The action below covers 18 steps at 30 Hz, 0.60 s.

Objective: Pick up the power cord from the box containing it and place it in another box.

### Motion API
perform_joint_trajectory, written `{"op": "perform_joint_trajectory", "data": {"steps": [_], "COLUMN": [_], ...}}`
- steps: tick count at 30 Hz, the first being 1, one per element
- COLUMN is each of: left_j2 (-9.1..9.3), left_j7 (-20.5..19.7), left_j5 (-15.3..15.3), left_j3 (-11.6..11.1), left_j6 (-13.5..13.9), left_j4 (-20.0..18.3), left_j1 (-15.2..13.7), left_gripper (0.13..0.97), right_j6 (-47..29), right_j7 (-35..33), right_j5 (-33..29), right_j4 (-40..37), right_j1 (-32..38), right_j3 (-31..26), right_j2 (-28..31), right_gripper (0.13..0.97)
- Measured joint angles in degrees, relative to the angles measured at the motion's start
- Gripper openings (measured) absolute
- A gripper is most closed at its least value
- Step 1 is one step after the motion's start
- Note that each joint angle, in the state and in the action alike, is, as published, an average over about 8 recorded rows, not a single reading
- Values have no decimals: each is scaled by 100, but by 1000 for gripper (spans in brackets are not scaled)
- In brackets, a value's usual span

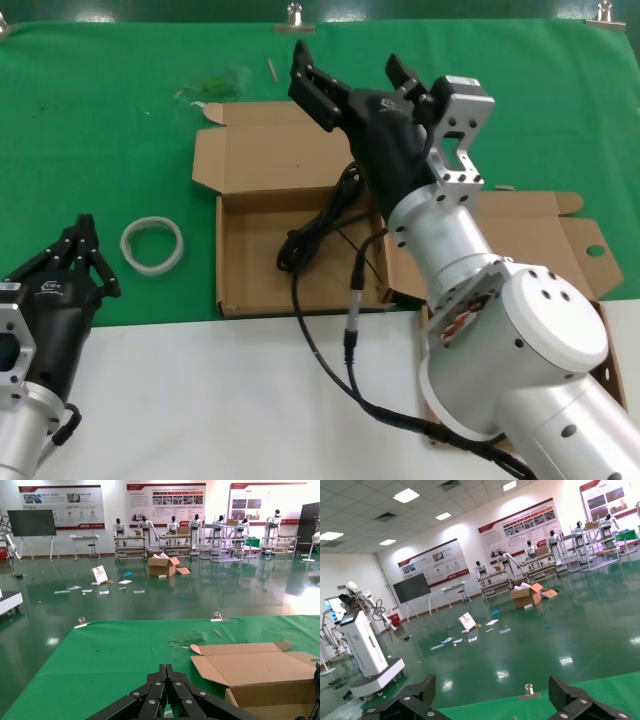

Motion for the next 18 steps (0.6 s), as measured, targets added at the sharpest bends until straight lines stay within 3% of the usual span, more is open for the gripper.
{"op": "perform_joint_trajectory", "data": {"steps": [4, 7, 12, 18], "left_j2": [0, 0, 0, 0], "left_j7": [0, 0, 0, 0], "left_j5": [0, 0, 0, 0], "left_j3": [0, 0, 0, 0], "left_j6": [0, 0, 0, 0], "left_j4": [0, 0, 0, 0], "left_j1": [0, 0, 0, 0], "left_gripper": [165, 165, 221, 295], "right_j6": [-90, -168, -309, -481], "right_j7": [41, 76, 137, 212], "right_j5": [-137, -256, -470, -730], "right_j4": [17, 35, 66, 105], "right_j1": [-128, -240, -442, -688], "right_j3": [139, 261, 479, 746], "right_j2": [37, 70, 129, 202], "right_gripper": [718, 774, 866, 917]}}
